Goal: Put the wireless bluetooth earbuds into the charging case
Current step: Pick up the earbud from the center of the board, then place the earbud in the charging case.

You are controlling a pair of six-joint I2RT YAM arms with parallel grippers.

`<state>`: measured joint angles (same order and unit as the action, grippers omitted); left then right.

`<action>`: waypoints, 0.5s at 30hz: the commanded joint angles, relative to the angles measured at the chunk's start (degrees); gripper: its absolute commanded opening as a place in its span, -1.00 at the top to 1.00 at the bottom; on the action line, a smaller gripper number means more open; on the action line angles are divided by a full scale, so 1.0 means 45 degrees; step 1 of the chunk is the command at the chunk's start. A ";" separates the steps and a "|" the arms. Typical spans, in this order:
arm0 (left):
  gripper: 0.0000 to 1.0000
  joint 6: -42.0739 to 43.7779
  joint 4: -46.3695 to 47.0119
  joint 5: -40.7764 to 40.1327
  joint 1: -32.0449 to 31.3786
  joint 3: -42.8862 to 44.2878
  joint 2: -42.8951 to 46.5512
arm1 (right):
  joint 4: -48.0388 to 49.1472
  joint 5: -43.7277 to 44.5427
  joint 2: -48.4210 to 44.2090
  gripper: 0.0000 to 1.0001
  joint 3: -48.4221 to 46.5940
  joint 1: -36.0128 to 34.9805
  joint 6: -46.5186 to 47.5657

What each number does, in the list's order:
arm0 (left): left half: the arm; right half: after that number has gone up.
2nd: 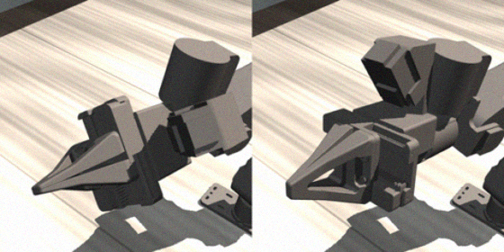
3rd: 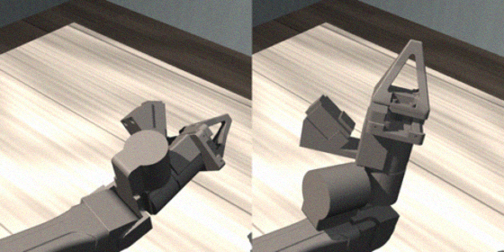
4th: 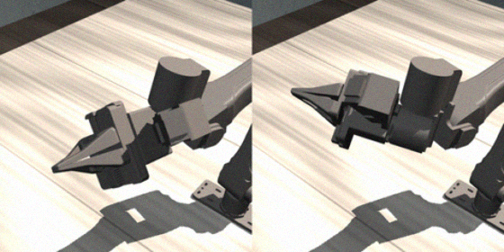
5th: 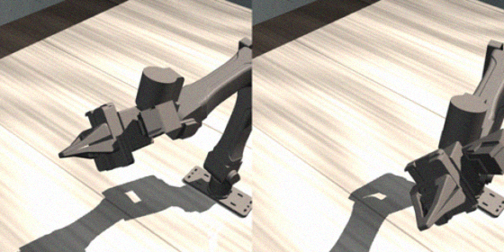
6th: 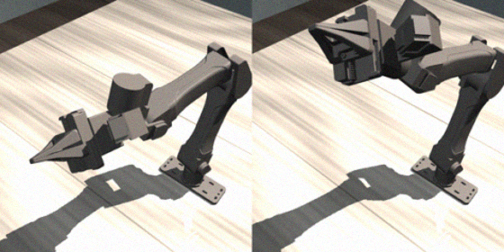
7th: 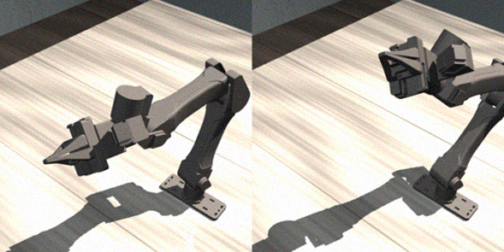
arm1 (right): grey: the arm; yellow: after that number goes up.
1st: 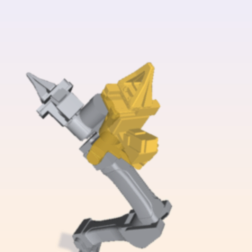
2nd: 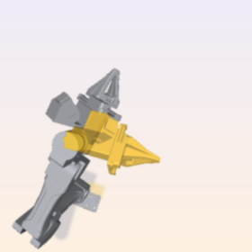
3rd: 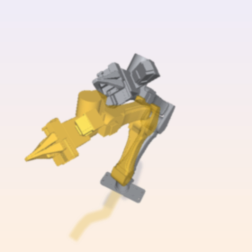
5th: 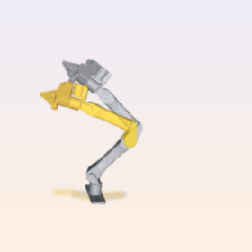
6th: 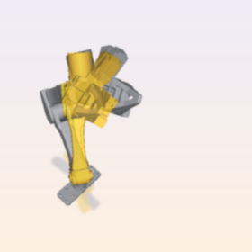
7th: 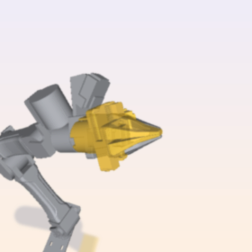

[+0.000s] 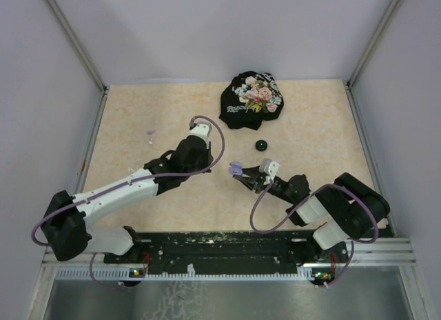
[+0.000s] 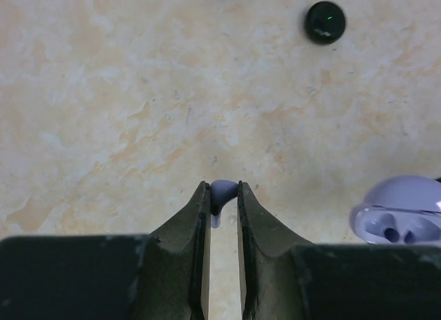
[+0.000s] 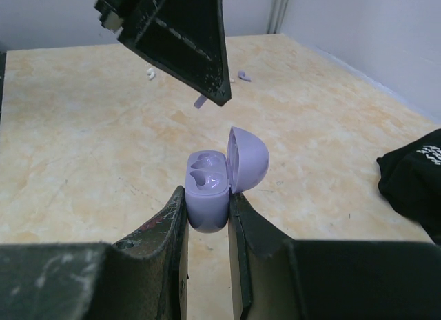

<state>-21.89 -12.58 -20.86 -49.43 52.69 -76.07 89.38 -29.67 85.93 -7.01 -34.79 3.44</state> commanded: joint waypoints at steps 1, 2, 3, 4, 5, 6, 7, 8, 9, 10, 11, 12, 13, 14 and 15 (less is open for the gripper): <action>0.77 0.0622 0.2004 -0.0232 -0.0616 -0.0366 0.0913 | 0.2115 0.0486 -0.0372 1.00 0.0128 -0.0122 0.0202; 0.77 0.0709 0.2377 -0.0216 -0.0776 -0.0449 0.1122 | 0.2127 0.0674 -0.0398 1.00 0.0162 -0.0131 0.0210; 0.77 0.0758 0.2699 -0.0226 -0.0942 -0.0552 0.1263 | 0.2117 0.0834 -0.0430 1.00 0.0196 -0.0127 0.0216; 0.77 0.0784 0.3110 -0.0212 -0.1083 -0.0672 0.1407 | 0.2118 0.0925 -0.0451 1.00 0.0225 -0.0122 0.0212; 0.77 0.0856 0.3530 -0.0162 -0.1234 -0.0817 0.1526 | 0.2111 0.1012 -0.0461 1.00 0.0228 -0.0122 0.0202; 0.77 0.0921 0.3939 -0.0114 -0.1383 -0.0974 0.1623 | 0.2122 0.1057 -0.0460 1.00 0.0238 -0.0122 0.0162; 0.77 0.0980 0.4318 -0.0101 -0.1562 -0.1096 0.1699 | 0.2116 0.1075 -0.0463 1.00 0.0230 -0.0124 0.0113; 0.77 0.1020 0.4609 -0.0082 -0.1692 -0.1197 0.1750 | 0.2127 0.1111 -0.0473 1.00 0.0236 -0.0122 0.0097; 0.77 0.1051 0.4873 -0.0070 -0.1821 -0.1276 0.1776 | 0.2129 0.1150 -0.0481 1.00 0.0230 -0.0122 0.0046; 0.77 0.1094 0.5115 -0.0085 -0.1944 -0.1346 0.1804 | 0.2124 0.1208 -0.0468 1.00 0.0229 -0.0134 -0.0004; 0.78 0.1124 0.5402 -0.0065 -0.2075 -0.1424 0.1807 | 0.2126 0.1260 -0.0452 1.00 0.0238 -0.0123 -0.0011; 0.78 0.1164 0.5721 0.0001 -0.2181 -0.1519 0.1793 | 0.2129 0.1305 -0.0471 1.00 0.0244 -0.0122 -0.0022; 0.78 0.1191 0.5976 0.0055 -0.2282 -0.1606 0.1784 | 0.2124 0.1328 -0.0471 1.00 0.0248 -0.0131 -0.0032; 0.78 0.1185 0.6230 0.0116 -0.2354 -0.1654 0.1729 | 0.2119 0.1341 -0.0481 1.00 0.0248 -0.0123 -0.0041; 0.78 0.1201 0.6477 0.0245 -0.2424 -0.1716 0.1661 | 0.2128 0.1349 -0.0482 1.00 0.0258 -0.0122 -0.0059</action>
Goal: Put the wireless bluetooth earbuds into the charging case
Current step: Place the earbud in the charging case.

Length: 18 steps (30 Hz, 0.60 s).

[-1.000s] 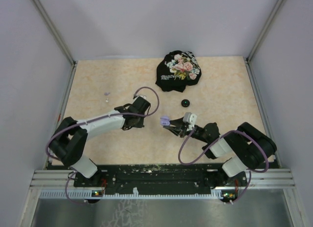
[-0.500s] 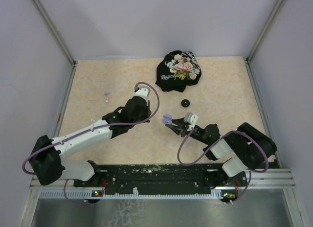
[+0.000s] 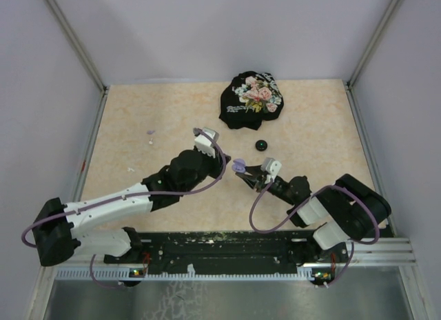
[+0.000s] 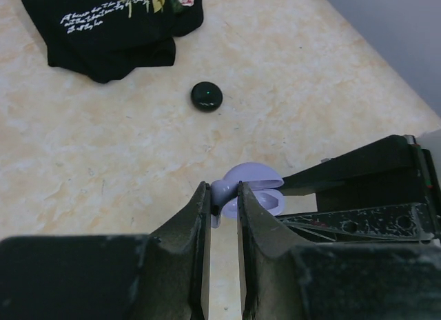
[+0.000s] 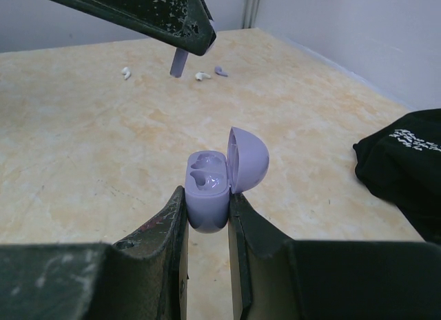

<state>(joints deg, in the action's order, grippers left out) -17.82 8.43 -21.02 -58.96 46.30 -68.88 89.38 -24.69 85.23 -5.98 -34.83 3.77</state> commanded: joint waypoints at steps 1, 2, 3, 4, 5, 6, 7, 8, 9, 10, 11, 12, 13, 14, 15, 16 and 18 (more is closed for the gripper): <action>0.78 0.0293 0.2025 0.0335 -0.0356 -0.0340 0.0003 | 0.2119 0.0251 -0.0344 1.00 0.0021 -0.0112 -0.0134; 0.78 0.0302 0.2255 0.0393 -0.0414 -0.0396 -0.0070 | 0.2113 0.0252 -0.0363 1.00 0.0030 -0.0112 -0.0157; 0.78 0.0318 0.2618 0.0451 -0.0472 -0.0492 -0.0148 | 0.2120 0.0252 -0.0388 1.00 0.0026 -0.0122 -0.0199; 0.79 0.0361 0.2871 0.0527 -0.0516 -0.0535 -0.0228 | 0.2125 0.0235 -0.0396 1.00 0.0021 -0.0123 -0.0238; 0.79 0.0381 0.3110 0.0588 -0.0570 -0.0594 -0.0319 | 0.2129 0.0223 -0.0404 1.00 0.0020 -0.0112 -0.0292; 0.79 0.0425 0.3318 0.0630 -0.0611 -0.0618 -0.0435 | 0.2109 0.0187 -0.0415 1.00 0.0020 -0.0112 -0.0350; 0.79 0.0486 0.3476 0.0674 -0.0643 -0.0621 -0.0542 | 0.2110 0.0124 -0.0389 1.00 -0.0012 -0.0119 -0.0394; 0.80 0.0502 0.3581 0.0699 -0.0664 -0.0617 -0.0698 | 0.2107 0.0075 -0.0376 1.00 -0.0018 -0.0113 -0.0448; 0.80 0.0509 0.3653 0.0736 -0.0694 -0.0597 -0.0802 | 0.2104 0.0073 -0.0367 1.00 -0.0029 -0.0112 -0.0506; 0.80 0.0534 0.3728 0.0773 -0.0732 -0.0587 -0.0896 | 0.2097 0.0059 -0.0376 1.00 -0.0038 -0.0112 -0.0552; 0.81 0.0527 0.3781 0.0765 -0.0756 -0.0581 -0.0969 | 0.2103 0.0057 -0.0399 1.00 -0.0033 -0.0112 -0.0590; 0.81 0.0539 0.3834 0.0737 -0.0784 -0.0585 -0.1032 | 0.2109 0.0078 -0.0399 1.00 -0.0038 -0.0112 -0.0629; 0.81 0.0511 0.3873 0.0699 -0.0802 -0.0622 -0.1056 | 0.2109 0.0091 -0.0404 1.00 -0.0034 -0.0117 -0.0660; 0.82 0.0483 0.3938 0.0695 -0.0819 -0.0663 -0.1084 | 0.2110 0.0105 -0.0412 1.00 -0.0033 -0.0122 -0.0706; 0.82 0.0445 0.4030 0.0687 -0.0823 -0.0751 -0.1090 | 0.2110 0.0114 -0.0443 1.00 -0.0028 -0.0113 -0.0751; 0.83 0.0401 0.4139 0.0696 -0.0838 -0.0843 -0.1083 | 0.2110 0.0142 -0.0439 1.00 -0.0028 -0.0112 -0.0798; 0.84 0.0342 0.4387 0.0687 -0.0862 -0.1060 -0.1090 | 0.2099 0.0119 -0.0443 1.00 -0.0042 -0.0112 -0.0897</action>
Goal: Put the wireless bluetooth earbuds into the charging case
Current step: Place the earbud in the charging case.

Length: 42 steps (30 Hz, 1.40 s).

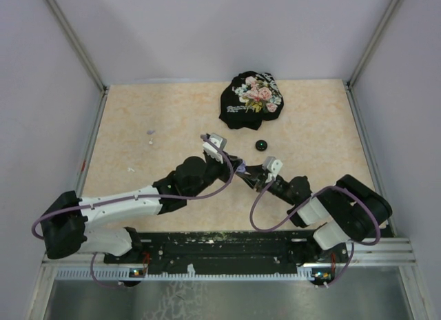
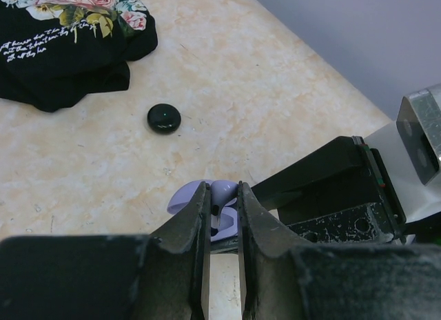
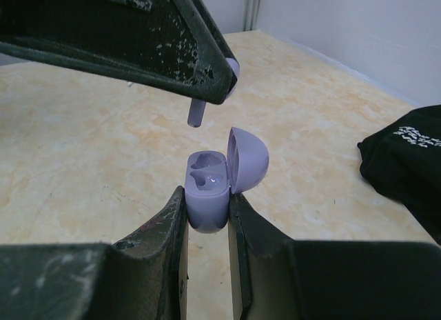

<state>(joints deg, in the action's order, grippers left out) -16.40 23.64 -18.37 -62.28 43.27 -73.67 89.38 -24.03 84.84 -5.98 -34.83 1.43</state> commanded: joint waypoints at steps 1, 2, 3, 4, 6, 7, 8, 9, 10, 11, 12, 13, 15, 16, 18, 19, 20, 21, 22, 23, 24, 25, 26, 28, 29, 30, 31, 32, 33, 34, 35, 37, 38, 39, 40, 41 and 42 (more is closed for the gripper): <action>0.84 0.0009 0.1110 0.0088 -0.0137 -0.0498 -0.0039 | 0.2108 -0.0023 -0.0357 1.00 -0.0056 -0.0112 -0.0423; 0.85 -0.0003 0.1145 0.0082 -0.0143 -0.0531 -0.0077 | 0.2109 -0.0027 -0.0357 1.00 -0.0058 -0.0112 -0.0448; 0.85 -0.0019 0.1179 0.0106 -0.0154 -0.0564 -0.0089 | 0.2092 -0.0021 -0.0359 1.00 -0.0056 -0.0122 -0.0469; 0.85 -0.0016 0.1193 0.0116 -0.0162 -0.0588 -0.0137 | 0.2095 -0.0012 -0.0357 1.00 -0.0065 -0.0103 -0.0501; 0.85 -0.0025 0.1238 0.0103 -0.0171 -0.0624 -0.0193 | 0.2099 -0.0003 -0.0357 1.00 -0.0076 -0.0078 -0.0575; 0.85 -0.0043 0.1281 0.0099 -0.0182 -0.0651 -0.0216 | 0.2103 -0.0003 -0.0357 1.00 -0.0078 -0.0073 -0.0614; 0.85 -0.0063 0.1321 0.0115 -0.0181 -0.0665 -0.0242 | 0.2109 -0.0025 -0.0357 1.00 -0.0088 -0.0058 -0.0670; 0.86 -0.0073 0.1387 0.0139 -0.0180 -0.0669 -0.0235 | 0.2100 -0.0045 -0.0347 1.00 -0.0089 -0.0054 -0.0692; 0.86 -0.0093 0.1463 0.0164 -0.0183 -0.0686 -0.0258 | 0.2099 -0.0064 -0.0356 1.00 -0.0096 -0.0036 -0.0743; 0.86 -0.0103 0.1507 0.0199 -0.0183 -0.0689 -0.0283 | 0.2108 -0.0086 -0.0352 1.00 -0.0097 -0.0034 -0.0791; 0.86 -0.0114 0.1581 0.0233 -0.0190 -0.0689 -0.0330 | 0.2109 -0.0104 -0.0356 1.00 -0.0114 -0.0017 -0.0819; 0.86 -0.0121 0.1614 0.0234 -0.0201 -0.0689 -0.0373 | 0.2100 -0.0125 -0.0357 1.00 -0.0112 -0.0014 -0.0825; 0.86 -0.0142 0.1720 0.0271 -0.0203 -0.0691 -0.0468 | 0.2109 -0.0182 -0.0376 1.00 -0.0135 -0.0014 -0.0869; 0.86 -0.0161 0.1778 0.0273 -0.0203 -0.0694 -0.0526 | 0.2097 -0.0199 -0.0366 1.00 -0.0136 -0.0014 -0.0878; 0.87 -0.0155 0.1852 0.0330 -0.0200 -0.0674 -0.0629 | 0.2109 -0.0214 -0.0395 1.00 -0.0136 -0.0014 -0.0920; 0.87 -0.0153 0.1856 0.0337 -0.0202 -0.0670 -0.0666 | 0.2105 -0.0212 -0.0396 1.00 -0.0136 -0.0004 -0.0933; 0.87 -0.0147 0.1856 0.0328 -0.0190 -0.0669 -0.0710 | 0.2107 -0.0207 -0.0396 1.00 -0.0136 0.0004 -0.0959; 0.87 -0.0139 0.1842 0.0315 -0.0201 -0.0669 -0.0740 | 0.2107 -0.0207 -0.0408 1.00 -0.0136 0.0005 -0.0977; 0.87 -0.0151 0.1838 0.0296 -0.0202 -0.0679 -0.0766 | 0.2104 -0.0187 -0.0414 1.00 -0.0136 0.0005 -0.0996; 0.88 -0.0176 0.1837 0.0277 -0.0203 -0.0702 -0.0749 | 0.2094 -0.0187 -0.0415 1.00 -0.0136 0.0022 -0.1016; 0.88 -0.0199 0.1837 0.0274 -0.0203 -0.0730 -0.0740 | 0.2098 -0.0187 -0.0415 1.00 -0.0136 0.0025 -0.1047; 0.88 -0.0219 0.1837 0.0257 -0.0200 -0.0755 -0.0744 | 0.2108 -0.0185 -0.0432 1.00 -0.0136 0.0042 -0.1088; 0.88 -0.0239 0.1822 0.0257 -0.0202 -0.0786 -0.0742 | 0.2109 -0.0194 -0.0435 1.00 -0.0136 0.0044 -0.1103; 0.88 -0.0270 0.1738 0.0211 -0.0203 -0.0786 -0.0723 | 0.2105 -0.0185 -0.0449 1.00 -0.0136 0.0063 -0.1132; 0.88 -0.0269 0.1690 0.0183 -0.0203 -0.0813 -0.0693 | 0.2097 -0.0177 -0.0454 1.00 -0.0136 0.0074 -0.1138; 0.88 -0.0277 0.1665 0.0145 -0.0203 -0.0839 -0.0671 | 0.2098 -0.0174 -0.0454 1.00 -0.0127 0.0082 -0.1151; 0.88 -0.0297 0.1662 0.0121 -0.0203 -0.0876 -0.0647 | 0.2108 -0.0171 -0.0454 1.00 -0.0118 0.0083 -0.1157; 0.88 -0.0327 0.1661 0.0135 -0.0203 -0.0900 -0.0632 | 0.2109 -0.0185 -0.0464 1.00 -0.0117 0.0093 -0.1173; 0.88 -0.0355 0.1661 0.0151 -0.0203 -0.0920 -0.0650 | 0.2100 -0.0179 -0.0487 1.00 -0.0117 0.0092 -0.1182; 0.88 -0.0368 0.1661 0.0161 -0.0203 -0.0923 -0.0669 | 0.2096 -0.0152 -0.0493 1.00 -0.0117 0.0102 -0.1190; 0.88 -0.0377 0.1661 0.0167 -0.0212 -0.0940 -0.0688 | 0.2108 -0.0139 -0.0510 1.00 -0.0102 0.0120 -0.1196; 0.89 -0.0410 0.1679 0.0225 -0.0222 -0.0961 -0.0729 | 0.2104 -0.0114 -0.0532 1.00 -0.0088 0.0140 -0.1243; 0.88 -0.0431 0.1680 0.0234 -0.0222 -0.0962 -0.0750 | 0.2109 -0.0127 -0.0542 1.00 -0.0096 0.0142 -0.1249; 0.88 -0.0421 0.1681 0.0244 -0.0239 -0.0977 -0.0755 | 0.2102 -0.0109 -0.0543 1.00 -0.0097 0.0157 -0.1267; 0.88 -0.0418 0.1666 0.0238 -0.0256 -0.0981 -0.0763 | 0.2109 -0.0077 -0.0534 1.00 -0.0097 0.0161 -0.1303; 0.88 -0.0444 0.1662 0.0245 -0.0270 -0.0982 -0.0759 | 0.2109 -0.0063 -0.0542 1.00 -0.0102 0.0179 -0.1323; 0.88 -0.0460 0.1647 0.0275 -0.0279 -0.0994 -0.0763 | 0.2102 -0.0064 -0.0546 1.00 -0.0081 0.0181 -0.1347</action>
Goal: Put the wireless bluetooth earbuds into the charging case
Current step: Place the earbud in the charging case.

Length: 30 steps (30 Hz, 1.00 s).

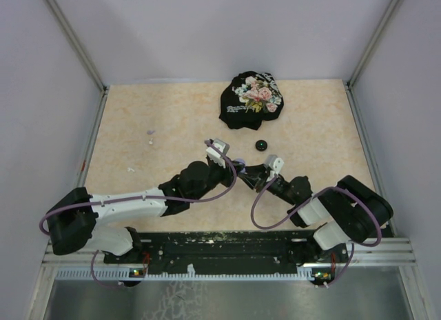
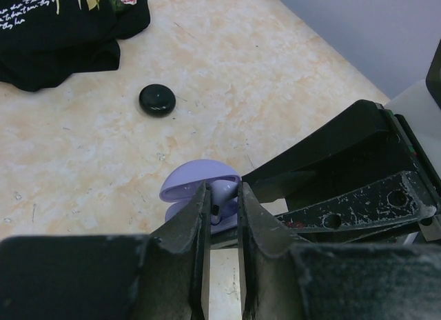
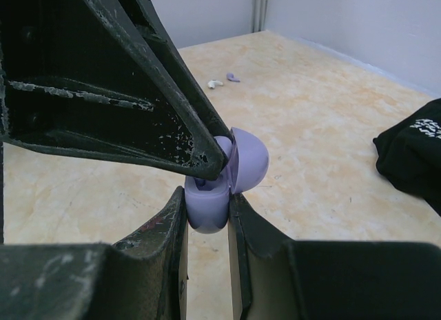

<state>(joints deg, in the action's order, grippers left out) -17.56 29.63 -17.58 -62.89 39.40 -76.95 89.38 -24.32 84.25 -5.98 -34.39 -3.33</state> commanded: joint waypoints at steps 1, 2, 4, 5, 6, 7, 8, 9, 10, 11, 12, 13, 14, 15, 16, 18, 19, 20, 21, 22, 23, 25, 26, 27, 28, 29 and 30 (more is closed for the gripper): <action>0.88 -0.0209 0.0297 0.0114 -0.0145 -0.0141 -0.0047 | 0.2094 0.0018 -0.0420 1.00 -0.0078 0.0101 -0.0296; 0.88 -0.0229 0.0265 0.0103 -0.0162 -0.0127 -0.0063 | 0.2105 0.0031 -0.0440 1.00 -0.0078 0.0103 -0.0322; 0.86 -0.0292 0.0214 0.0133 -0.0164 -0.0122 -0.0087 | 0.2100 0.0023 -0.0439 1.00 -0.0078 0.0110 -0.0343; 0.85 -0.0318 0.0213 0.0154 -0.0179 -0.0122 -0.0115 | 0.2108 0.0024 -0.0440 1.00 -0.0078 0.0121 -0.0340; 0.84 -0.0338 0.0191 0.0184 -0.0178 -0.0105 -0.0148 | 0.2109 0.0019 -0.0440 1.00 -0.0078 0.0123 -0.0354; 0.82 -0.0358 0.0162 0.0195 -0.0198 -0.0076 -0.0174 | 0.2114 0.0014 -0.0440 1.00 -0.0078 0.0123 -0.0375; 0.81 -0.0380 0.0095 0.0187 -0.0203 -0.0065 -0.0184 | 0.2110 0.0018 -0.0440 1.00 -0.0078 0.0123 -0.0385; 0.80 -0.0412 0.0052 0.0147 -0.0213 -0.0052 -0.0205 | 0.2100 0.0016 -0.0438 1.00 -0.0078 0.0123 -0.0384; 0.79 -0.0431 0.0022 0.0095 -0.0222 -0.0066 -0.0205 | 0.2099 0.0025 -0.0450 1.00 -0.0078 0.0123 -0.0376; 0.78 -0.0443 0.0018 0.0057 -0.0223 -0.0064 -0.0205 | 0.2108 0.0019 -0.0464 1.00 -0.0078 0.0123 -0.0400; 0.76 -0.0452 0.0008 0.0047 -0.0240 -0.0046 -0.0210 | 0.2100 0.0028 -0.0460 1.00 -0.0078 0.0113 -0.0393; 0.73 -0.0450 -0.0001 0.0063 -0.0242 -0.0035 -0.0224 | 0.2106 0.0015 -0.0470 1.00 -0.0078 0.0122 -0.0421; 0.70 -0.0462 -0.0016 0.0085 -0.0242 0.0001 -0.0239 | 0.2104 0.0018 -0.0461 1.00 -0.0078 0.0128 -0.0420; 0.67 -0.0464 -0.0062 0.0080 -0.0257 0.0040 -0.0254 | 0.2109 0.0023 -0.0465 1.00 -0.0078 0.0129 -0.0418; 0.64 -0.0471 -0.0114 0.0082 -0.0261 0.0069 -0.0280 | 0.2109 0.0019 -0.0453 1.00 -0.0078 0.0124 -0.0425; 0.59 -0.0503 -0.0208 0.0062 -0.0252 0.0083 -0.0302 | 0.2108 0.0020 -0.0465 1.00 -0.0078 0.0127 -0.0416; 0.56 -0.0549 -0.0206 0.0038 -0.0270 0.0074 -0.0303 | 0.2099 0.0021 -0.0473 1.00 -0.0075 0.0124 -0.0422; 0.54 -0.0582 -0.0198 0.0052 -0.0278 0.0083 -0.0303 | 0.2106 0.0016 -0.0464 1.00 -0.0078 0.0131 -0.0418; 0.51 -0.0581 -0.0200 0.0059 -0.0279 0.0079 -0.0303 | 0.2109 0.0028 -0.0460 1.00 -0.0078 0.0136 -0.0415; 0.49 -0.0588 -0.0197 0.0072 -0.0281 0.0108 -0.0320 | 0.2100 0.0015 -0.0455 1.00 -0.0078 0.0130 -0.0429; 0.46 -0.0577 -0.0214 0.0071 -0.0281 0.0126 -0.0322 | 0.2096 0.0018 -0.0459 1.00 -0.0075 0.0129 -0.0419; 0.41 -0.0587 -0.0217 0.0058 -0.0272 0.0135 -0.0305 | 0.2107 0.0013 -0.0460 1.00 -0.0076 0.0142 -0.0418; 0.39 -0.0579 -0.0231 0.0040 -0.0280 0.0147 -0.0303 | 0.2109 0.0025 -0.0460 1.00 -0.0078 0.0143 -0.0415; 0.37 -0.0574 -0.0260 -0.0023 -0.0276 0.0151 -0.0313 | 0.2100 0.0014 -0.0450 1.00 -0.0068 0.0143 -0.0419; 0.34 -0.0597 -0.0288 -0.0095 -0.0281 0.0146 -0.0307 | 0.2108 0.0018 -0.0459 1.00 -0.0077 0.0143 -0.0422; 0.32 -0.0634 -0.0321 -0.0125 -0.0281 0.0131 -0.0303 | 0.2100 0.0016 -0.0460 1.00 -0.0078 0.0143 -0.0425; 0.30 -0.0661 -0.0350 -0.0132 -0.0282 0.0127 -0.0288 | 0.2108 0.0018 -0.0460 1.00 -0.0078 0.0143 -0.0430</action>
<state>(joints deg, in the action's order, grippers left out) -19.62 29.54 -17.98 -63.53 39.38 -77.62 89.14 -24.45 83.61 -5.98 -33.95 -4.62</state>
